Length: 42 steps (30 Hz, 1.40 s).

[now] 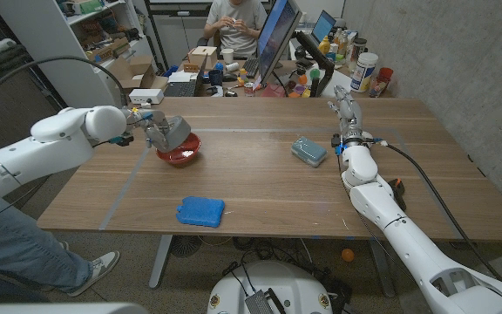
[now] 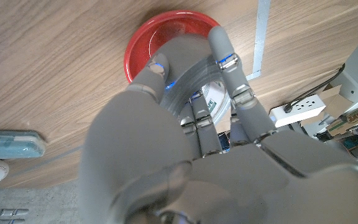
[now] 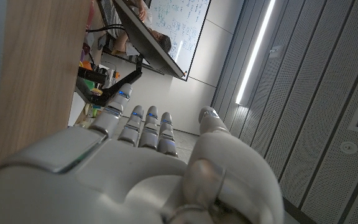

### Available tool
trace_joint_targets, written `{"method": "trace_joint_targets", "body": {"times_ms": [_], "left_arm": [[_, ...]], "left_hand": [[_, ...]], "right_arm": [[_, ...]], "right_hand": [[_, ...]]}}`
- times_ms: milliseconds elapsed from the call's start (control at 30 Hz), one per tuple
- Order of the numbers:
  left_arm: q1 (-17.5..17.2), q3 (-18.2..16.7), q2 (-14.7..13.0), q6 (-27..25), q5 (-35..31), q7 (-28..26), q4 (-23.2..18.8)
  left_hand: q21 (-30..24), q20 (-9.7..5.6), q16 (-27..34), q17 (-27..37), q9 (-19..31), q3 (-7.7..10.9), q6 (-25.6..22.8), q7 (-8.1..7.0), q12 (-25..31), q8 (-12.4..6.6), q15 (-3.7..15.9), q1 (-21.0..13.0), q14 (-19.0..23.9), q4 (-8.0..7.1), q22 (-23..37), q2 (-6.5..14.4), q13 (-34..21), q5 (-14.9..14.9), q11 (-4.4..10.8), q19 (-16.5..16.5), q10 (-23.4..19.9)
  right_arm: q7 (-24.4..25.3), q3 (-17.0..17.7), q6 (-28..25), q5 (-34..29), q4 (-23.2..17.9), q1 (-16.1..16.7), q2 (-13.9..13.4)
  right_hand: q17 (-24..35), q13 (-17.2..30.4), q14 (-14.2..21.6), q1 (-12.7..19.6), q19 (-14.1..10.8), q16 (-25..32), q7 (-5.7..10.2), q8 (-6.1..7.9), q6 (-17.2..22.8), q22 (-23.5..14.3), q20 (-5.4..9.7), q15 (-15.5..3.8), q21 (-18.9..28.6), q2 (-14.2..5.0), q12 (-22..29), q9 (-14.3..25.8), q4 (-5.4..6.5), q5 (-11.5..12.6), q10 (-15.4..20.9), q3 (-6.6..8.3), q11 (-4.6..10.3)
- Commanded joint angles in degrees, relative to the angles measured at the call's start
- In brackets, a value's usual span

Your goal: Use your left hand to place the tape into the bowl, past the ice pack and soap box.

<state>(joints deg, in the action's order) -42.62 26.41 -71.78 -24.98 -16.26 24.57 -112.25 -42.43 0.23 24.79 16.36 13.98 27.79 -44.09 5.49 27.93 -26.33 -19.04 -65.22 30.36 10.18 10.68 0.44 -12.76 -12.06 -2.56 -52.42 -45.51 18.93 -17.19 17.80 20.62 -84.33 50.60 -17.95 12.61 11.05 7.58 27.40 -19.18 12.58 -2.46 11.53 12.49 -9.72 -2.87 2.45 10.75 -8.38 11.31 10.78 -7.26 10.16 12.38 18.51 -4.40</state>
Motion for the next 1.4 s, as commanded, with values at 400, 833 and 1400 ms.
{"method": "trace_joint_targets", "body": {"times_ms": [400, 833, 1400], "left_arm": [[2.51, 2.72, 2.93, 0.19, -1.18, 3.19, 2.46], [1.91, 2.92, 3.37, 0.0, -0.25, 3.13, 2.7], [1.86, 3.28, 4.84, 1.47, 2.52, 2.25, 4.92]], "left_hand": [[-0.91, -1.25, -0.01, 0.23, 0.18, 1.13, -12.21, -2.62, -0.27, -0.42, 28.76, -3.2, 34.66, -0.6, -0.05, 4.18, -19.66, -0.34, 7.1, 1.65, -13.34], [-1.25, -1.25, -0.12, 0.3, 0.28, 1.18, -12.05, -2.61, -0.66, -0.42, 28.82, -3.19, 34.62, -0.62, -0.08, 4.28, -19.93, -0.33, 7.17, 1.87, -13.32], [-1.68, -1.22, -0.45, 0.4, 0.47, 1.17, -10.17, -3.07, -1.67, 0.22, 28.67, -3.43, 34.01, -0.43, -0.12, 4.26, -20.31, -0.29, 7.3, 2.54, -12.41]], "right_arm": [[-1.27, 0.16, 0.54, 0.65, 2.51, -0.84, 0.73], [-1.64, 0.21, -0.31, 0.89, 2.38, -0.18, 0.57], [-0.6, 0.85, -2.31, 0.7, -0.46, 1.79, -0.59]], "right_hand": [[0.1, 0.13, 0.5, -0.17, -0.03, 0.35, 0.15, -0.18, 0.53, -0.12, 0.16, -0.02, 0.4, 0.17, 0.09, 0.26, -0.15, 0.19, 0.46, -0.23, -0.01], [0.1, 0.13, 0.59, -0.18, -0.09, 0.38, 0.14, -0.14, 0.64, -0.12, 0.19, 0.01, 0.42, 0.17, 0.11, 0.26, -0.15, 0.18, 0.5, -0.27, -0.05], [0.1, 0.13, 0.59, -0.15, -0.13, 0.37, 0.16, -0.15, 0.67, -0.12, 0.18, 0.04, 0.42, 0.18, 0.1, 0.26, -0.18, 0.18, 0.5, -0.3, -0.03]]}}
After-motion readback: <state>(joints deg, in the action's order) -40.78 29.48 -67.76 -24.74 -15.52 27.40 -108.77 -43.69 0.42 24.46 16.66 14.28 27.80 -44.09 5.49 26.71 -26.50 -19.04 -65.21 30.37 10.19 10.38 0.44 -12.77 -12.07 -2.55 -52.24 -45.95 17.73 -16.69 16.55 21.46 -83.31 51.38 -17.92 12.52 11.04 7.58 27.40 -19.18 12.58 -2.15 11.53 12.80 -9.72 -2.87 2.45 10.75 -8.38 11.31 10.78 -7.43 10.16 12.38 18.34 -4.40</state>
